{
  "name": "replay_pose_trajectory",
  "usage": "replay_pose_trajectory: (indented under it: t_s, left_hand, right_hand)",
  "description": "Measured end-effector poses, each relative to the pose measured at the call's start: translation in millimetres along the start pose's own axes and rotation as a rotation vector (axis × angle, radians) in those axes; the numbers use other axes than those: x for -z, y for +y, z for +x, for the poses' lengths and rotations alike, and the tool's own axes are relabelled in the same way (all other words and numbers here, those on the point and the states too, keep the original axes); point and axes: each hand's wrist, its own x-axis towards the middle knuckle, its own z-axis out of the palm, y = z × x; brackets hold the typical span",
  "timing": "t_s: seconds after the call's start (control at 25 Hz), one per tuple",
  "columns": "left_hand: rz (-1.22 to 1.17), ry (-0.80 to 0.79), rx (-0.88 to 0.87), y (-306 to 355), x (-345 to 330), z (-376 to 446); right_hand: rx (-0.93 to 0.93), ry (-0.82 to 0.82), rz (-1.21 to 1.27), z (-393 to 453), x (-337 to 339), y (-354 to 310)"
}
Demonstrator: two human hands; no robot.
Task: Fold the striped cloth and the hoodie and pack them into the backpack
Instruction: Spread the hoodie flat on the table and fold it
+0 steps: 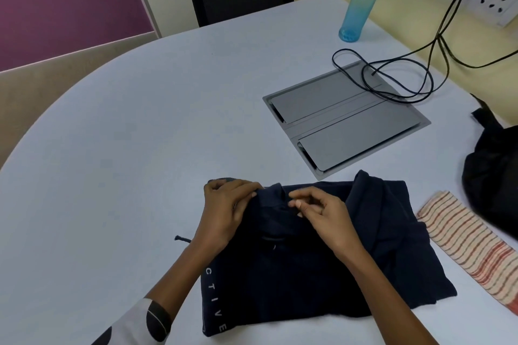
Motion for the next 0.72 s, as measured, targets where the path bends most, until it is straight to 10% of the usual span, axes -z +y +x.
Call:
replay_pose_trajectory:
  t_s: [0.28, 0.56, 0.72]
  left_hand:
    - [-0.156, -0.029, 0.031, 8, 6, 7]
    - [-0.083, -0.267, 0.155, -11, -5, 18]
    - [0.01, -0.316, 0.182, -23, -17, 31]
  right_hand:
    - [-0.016, -0.108, -0.21, 37, -13, -11]
    - [-0.257, -0.2, 0.161, 29, 2, 12]
    - [-0.273, -0.235, -0.189, 32, 6, 26]
